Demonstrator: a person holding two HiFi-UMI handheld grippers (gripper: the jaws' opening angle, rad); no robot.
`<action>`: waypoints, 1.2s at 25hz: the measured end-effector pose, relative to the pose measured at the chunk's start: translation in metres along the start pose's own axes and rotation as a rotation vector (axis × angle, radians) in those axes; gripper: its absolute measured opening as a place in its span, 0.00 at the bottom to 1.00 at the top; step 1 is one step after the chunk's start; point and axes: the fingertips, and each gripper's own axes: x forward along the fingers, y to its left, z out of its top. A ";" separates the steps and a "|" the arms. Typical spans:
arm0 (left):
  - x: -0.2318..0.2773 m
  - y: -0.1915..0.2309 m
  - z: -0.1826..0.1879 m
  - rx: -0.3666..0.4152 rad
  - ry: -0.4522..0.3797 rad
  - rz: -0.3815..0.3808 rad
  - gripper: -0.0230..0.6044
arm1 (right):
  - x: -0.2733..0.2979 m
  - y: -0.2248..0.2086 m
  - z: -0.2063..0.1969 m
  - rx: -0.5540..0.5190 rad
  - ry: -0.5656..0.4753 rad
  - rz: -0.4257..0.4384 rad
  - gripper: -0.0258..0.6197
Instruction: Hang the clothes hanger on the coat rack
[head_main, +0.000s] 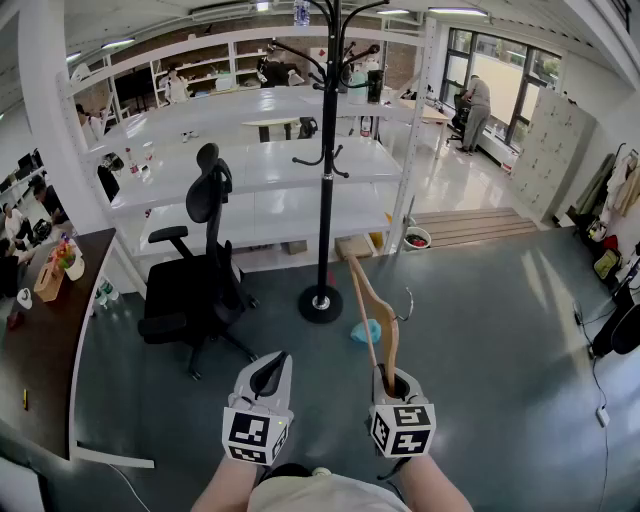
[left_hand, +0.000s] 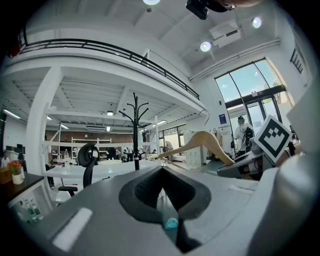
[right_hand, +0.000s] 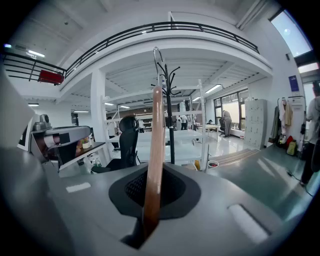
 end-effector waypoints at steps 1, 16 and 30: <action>-0.001 0.001 0.001 -0.001 0.000 0.000 0.04 | -0.001 0.001 0.000 0.002 0.001 -0.001 0.08; -0.005 0.003 -0.005 0.000 0.012 -0.004 0.04 | -0.002 -0.002 -0.006 0.045 0.016 -0.015 0.08; 0.038 0.043 -0.027 0.002 0.063 -0.017 0.04 | 0.060 -0.008 -0.003 0.079 0.055 -0.029 0.08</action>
